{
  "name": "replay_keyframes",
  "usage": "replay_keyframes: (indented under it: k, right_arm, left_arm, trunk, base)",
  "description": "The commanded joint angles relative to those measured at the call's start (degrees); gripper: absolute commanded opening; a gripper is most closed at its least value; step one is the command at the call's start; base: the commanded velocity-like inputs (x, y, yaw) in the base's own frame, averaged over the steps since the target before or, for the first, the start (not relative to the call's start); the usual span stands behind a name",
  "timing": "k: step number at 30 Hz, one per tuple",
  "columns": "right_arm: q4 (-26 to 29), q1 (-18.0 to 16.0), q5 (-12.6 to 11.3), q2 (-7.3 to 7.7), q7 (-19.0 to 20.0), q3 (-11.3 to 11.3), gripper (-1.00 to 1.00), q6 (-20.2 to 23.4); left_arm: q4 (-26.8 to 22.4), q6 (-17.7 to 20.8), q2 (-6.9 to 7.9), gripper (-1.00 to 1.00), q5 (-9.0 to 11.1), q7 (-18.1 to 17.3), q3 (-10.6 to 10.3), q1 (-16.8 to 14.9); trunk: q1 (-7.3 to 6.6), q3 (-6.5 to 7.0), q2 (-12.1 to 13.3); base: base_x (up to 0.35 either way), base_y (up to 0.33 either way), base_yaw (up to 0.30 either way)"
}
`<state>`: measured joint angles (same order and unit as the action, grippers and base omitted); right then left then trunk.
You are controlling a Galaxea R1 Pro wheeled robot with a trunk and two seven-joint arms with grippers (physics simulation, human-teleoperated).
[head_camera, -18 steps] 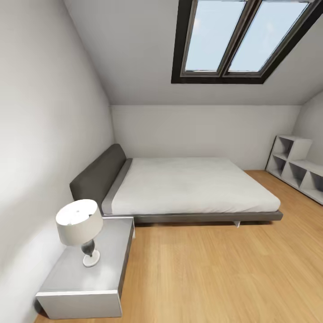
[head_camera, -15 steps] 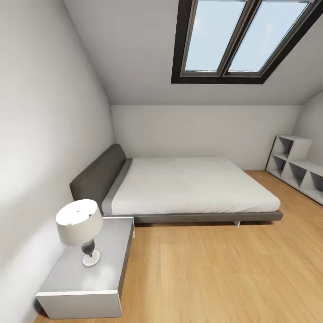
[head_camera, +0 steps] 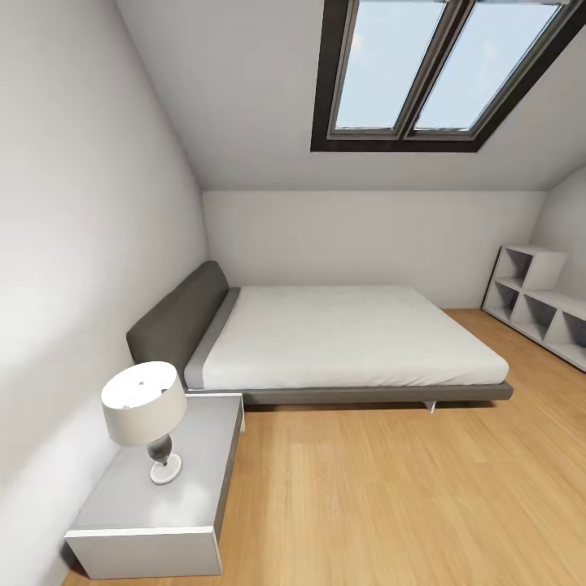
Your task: Attach the digital camera to the camera tripod in the bedroom.
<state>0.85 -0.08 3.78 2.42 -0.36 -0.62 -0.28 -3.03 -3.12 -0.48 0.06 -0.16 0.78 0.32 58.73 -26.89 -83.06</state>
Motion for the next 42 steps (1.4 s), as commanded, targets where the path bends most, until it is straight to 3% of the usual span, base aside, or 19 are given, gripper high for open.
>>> replay_keyframes:
  k: [1, 16, 23, 28, 35, 42]
  right_arm:
    - [0.02, -0.01, 0.64, 0.05, -0.02, -0.02, 1.0, -0.01]
    - [-0.05, -0.01, 0.95, 0.18, -0.2, 0.03, 1.0, -0.05]
    - [-0.05, -0.01, 0.88, -0.1, -0.18, -0.05, 1.0, -3.71]
    - [-0.05, -0.01, 0.8, -0.24, -0.17, 0.07, 1.0, -4.13]
    - [-0.06, -0.01, 0.64, -0.21, -0.17, 0.09, 1.0, -4.2]
    - [-0.06, -0.01, 0.62, -0.12, -0.17, 0.09, 1.0, -4.2]
  left_arm:
    - [-0.11, -0.23, -0.02, 1.0, -0.33, -0.02, 0.09, 0.03]
    - [-0.22, -0.5, -0.05, 1.0, -0.64, -0.09, 0.1, 0.03]
    - [-0.23, -0.56, -0.05, 1.0, -0.29, -0.02, 0.19, 0.03]
    - [-0.23, -0.57, -0.01, 1.0, 2.34, -0.02, 0.16, 0.03]
    - [-0.23, -0.57, 0.17, 1.0, 9.34, -0.02, -0.04, 0.03]
    - [-0.23, -0.62, 0.14, 1.0, 11.36, -0.02, -0.15, 0.03]
  trunk:
    - [0.0, -0.04, -0.02]
    - [0.0, -0.04, -0.02]
    - [0.0, 0.09, -0.02]
    - [0.0, 0.23, -0.02]
    - [0.0, 0.28, -0.02]
    - [0.0, 0.29, -0.02]
  base:
    - [0.0, 0.0, 0.0]
    - [0.0, 0.0, 0.0]
    - [0.0, 0.0, -0.151]
    - [0.0, 0.0, -0.266]
    - [0.0, 0.0, -0.288]
    - [0.0, 0.0, -0.294]
